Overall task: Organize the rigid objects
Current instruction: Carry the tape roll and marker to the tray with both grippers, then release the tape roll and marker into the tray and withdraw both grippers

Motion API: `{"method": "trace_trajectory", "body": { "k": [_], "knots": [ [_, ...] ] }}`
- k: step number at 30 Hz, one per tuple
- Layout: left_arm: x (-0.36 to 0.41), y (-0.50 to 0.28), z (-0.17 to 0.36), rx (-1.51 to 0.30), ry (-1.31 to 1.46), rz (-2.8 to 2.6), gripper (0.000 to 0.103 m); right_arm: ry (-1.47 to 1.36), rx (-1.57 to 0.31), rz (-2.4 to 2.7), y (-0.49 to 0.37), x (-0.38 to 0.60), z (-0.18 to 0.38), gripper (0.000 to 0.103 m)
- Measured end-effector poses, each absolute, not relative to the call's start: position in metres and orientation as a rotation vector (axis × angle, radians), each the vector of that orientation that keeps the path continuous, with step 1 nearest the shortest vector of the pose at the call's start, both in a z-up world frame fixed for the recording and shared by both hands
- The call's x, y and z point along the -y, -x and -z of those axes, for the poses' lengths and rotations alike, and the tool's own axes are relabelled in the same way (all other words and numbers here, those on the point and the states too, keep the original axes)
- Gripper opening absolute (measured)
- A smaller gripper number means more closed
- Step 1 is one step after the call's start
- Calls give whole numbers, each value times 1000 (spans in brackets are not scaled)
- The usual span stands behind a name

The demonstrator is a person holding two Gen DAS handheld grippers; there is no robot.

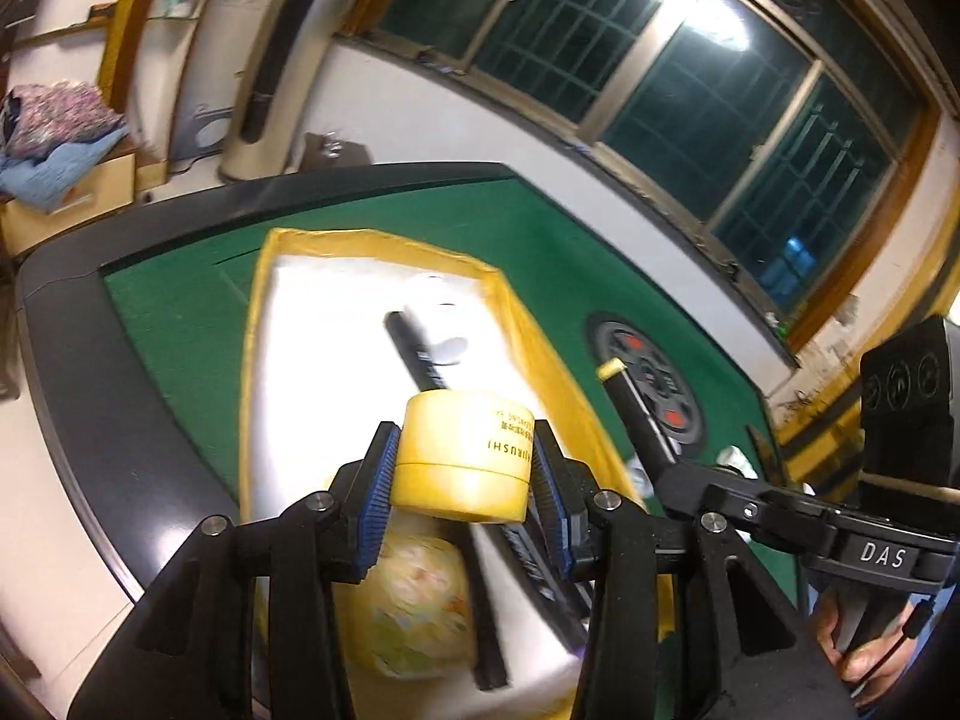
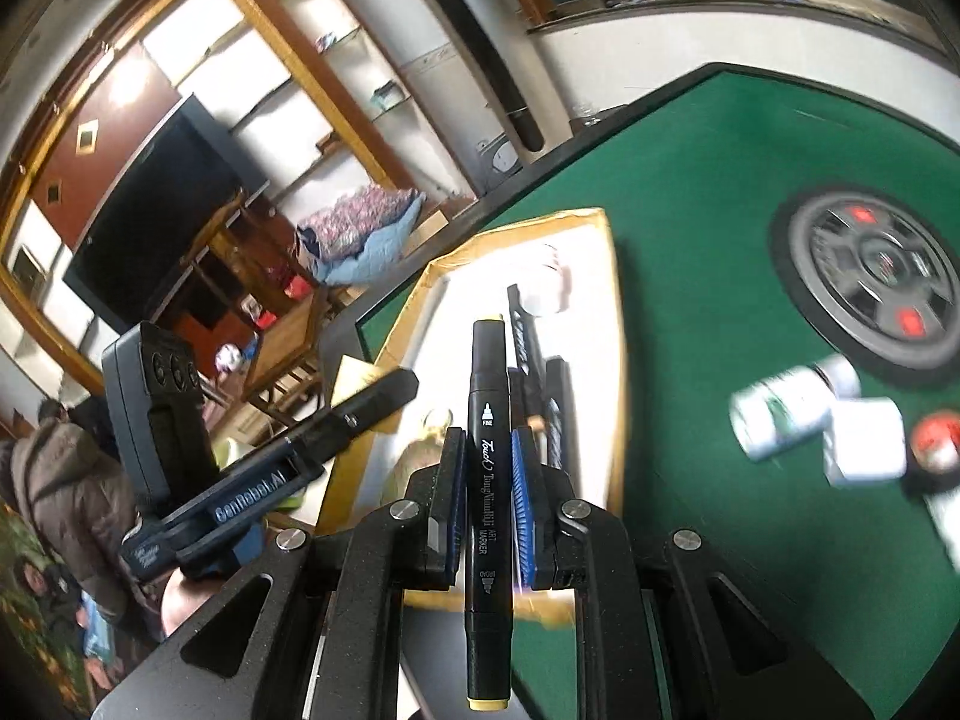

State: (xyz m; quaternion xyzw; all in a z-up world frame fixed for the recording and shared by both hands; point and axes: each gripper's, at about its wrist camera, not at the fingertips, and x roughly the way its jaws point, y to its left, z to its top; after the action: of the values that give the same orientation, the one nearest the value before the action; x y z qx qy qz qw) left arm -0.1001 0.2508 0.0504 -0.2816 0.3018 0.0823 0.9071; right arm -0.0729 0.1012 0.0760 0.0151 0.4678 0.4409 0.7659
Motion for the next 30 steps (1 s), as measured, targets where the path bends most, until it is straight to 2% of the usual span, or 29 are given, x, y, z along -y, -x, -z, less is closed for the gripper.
{"method": "trace_trajectory", "body": {
  "k": [7,19,22,24,30],
  "knots": [
    [-264,89,-41,-701,574,-233,41,59,-1061,-882,44,-153,-47,13],
    [-268,84,-37,-782,577,-255,41,117,-1098,-818,26,-170,-28,13],
    [-267,84,-38,-779,580,-239,48,104,-1102,-822,24,-169,-30,14],
    [-265,83,-39,-775,577,-228,61,108,-1104,-827,24,-168,-30,14],
    [-258,88,-46,-753,582,-207,62,67,-1089,-847,31,-148,-40,16]
  ]
}}
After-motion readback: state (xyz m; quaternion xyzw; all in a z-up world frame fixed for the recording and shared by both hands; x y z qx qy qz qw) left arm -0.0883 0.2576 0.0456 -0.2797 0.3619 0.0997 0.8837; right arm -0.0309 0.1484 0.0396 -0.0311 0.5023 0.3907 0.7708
